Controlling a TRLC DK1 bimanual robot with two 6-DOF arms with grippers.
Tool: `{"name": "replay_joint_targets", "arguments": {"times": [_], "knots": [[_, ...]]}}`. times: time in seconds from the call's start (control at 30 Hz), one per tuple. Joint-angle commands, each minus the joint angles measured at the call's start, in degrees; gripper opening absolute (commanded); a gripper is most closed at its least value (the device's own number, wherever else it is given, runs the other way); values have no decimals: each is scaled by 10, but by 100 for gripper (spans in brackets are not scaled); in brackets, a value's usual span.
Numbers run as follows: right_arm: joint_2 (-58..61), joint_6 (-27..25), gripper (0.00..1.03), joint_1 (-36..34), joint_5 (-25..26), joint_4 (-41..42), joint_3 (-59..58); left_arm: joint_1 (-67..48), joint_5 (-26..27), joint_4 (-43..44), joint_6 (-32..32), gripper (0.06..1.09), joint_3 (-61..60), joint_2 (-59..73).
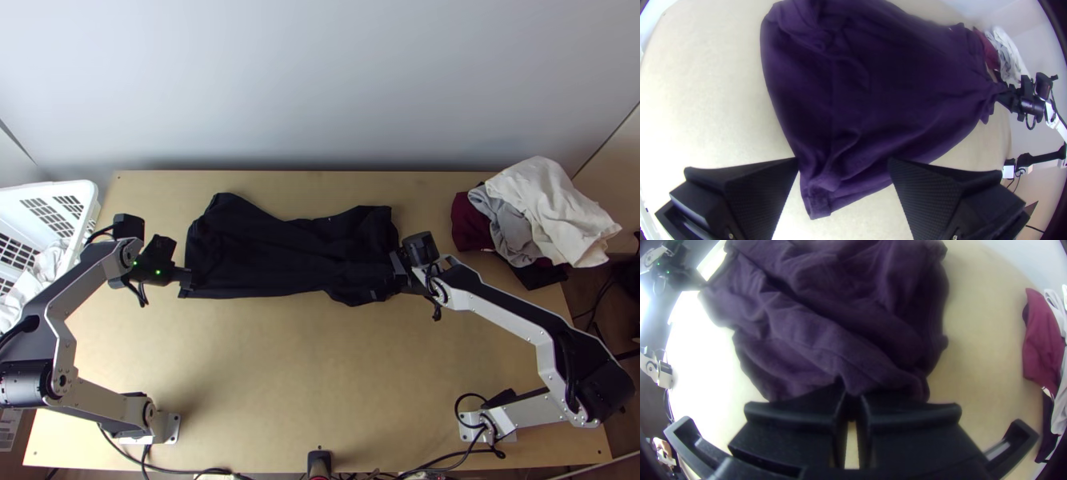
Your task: Fold the t-shirt
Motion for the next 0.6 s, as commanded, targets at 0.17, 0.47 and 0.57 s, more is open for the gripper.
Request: {"name": "replay_joint_targets", "arguments": {"times": [0.17,0.47,0.57], "knots": [[14,-4,3,-13,0,0,-12,-15,18,-27,-19,103,2,-22],[11,1,3,-2,0,0,-14,12,-8,-37,3,103,3,-51],[11,1,3,0,0,0,-13,27,-16,-45,14,103,0,-60]]}}
